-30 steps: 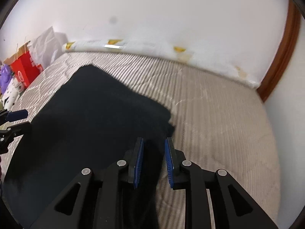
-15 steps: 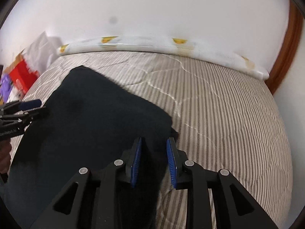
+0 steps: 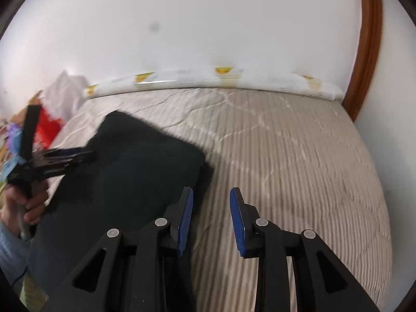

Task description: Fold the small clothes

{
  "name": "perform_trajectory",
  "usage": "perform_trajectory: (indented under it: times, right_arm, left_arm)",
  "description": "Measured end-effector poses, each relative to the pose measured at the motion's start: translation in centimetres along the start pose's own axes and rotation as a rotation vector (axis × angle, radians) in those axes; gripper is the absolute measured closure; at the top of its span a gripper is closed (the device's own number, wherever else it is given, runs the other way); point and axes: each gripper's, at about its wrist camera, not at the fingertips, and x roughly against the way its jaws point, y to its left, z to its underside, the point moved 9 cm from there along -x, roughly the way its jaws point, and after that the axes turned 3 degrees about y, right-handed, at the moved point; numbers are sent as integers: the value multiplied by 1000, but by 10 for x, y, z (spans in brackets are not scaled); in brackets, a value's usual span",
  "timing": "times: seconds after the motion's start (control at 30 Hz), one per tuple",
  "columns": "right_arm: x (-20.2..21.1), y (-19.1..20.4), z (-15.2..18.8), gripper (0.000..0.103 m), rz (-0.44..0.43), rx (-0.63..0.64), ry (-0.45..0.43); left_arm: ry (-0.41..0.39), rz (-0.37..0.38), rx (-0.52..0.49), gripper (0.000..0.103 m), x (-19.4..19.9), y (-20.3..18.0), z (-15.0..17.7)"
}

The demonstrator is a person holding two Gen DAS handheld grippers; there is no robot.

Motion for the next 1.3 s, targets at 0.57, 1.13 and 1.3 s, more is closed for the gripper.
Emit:
perform_trajectory:
  times: [0.57, 1.13, 1.3]
  right_arm:
    - [22, 7, 81, 103, 55, -62, -63]
    - [45, 95, 131, 71, 2, 96, -104]
    - [52, 81, 141, 72, 42, 47, -83]
  left_arm:
    - [-18, 69, -24, 47, 72, -21, 92]
    - [-50, 66, 4, 41, 103, -25, 160]
    - [-62, 40, 10, 41, 115, -25, 171]
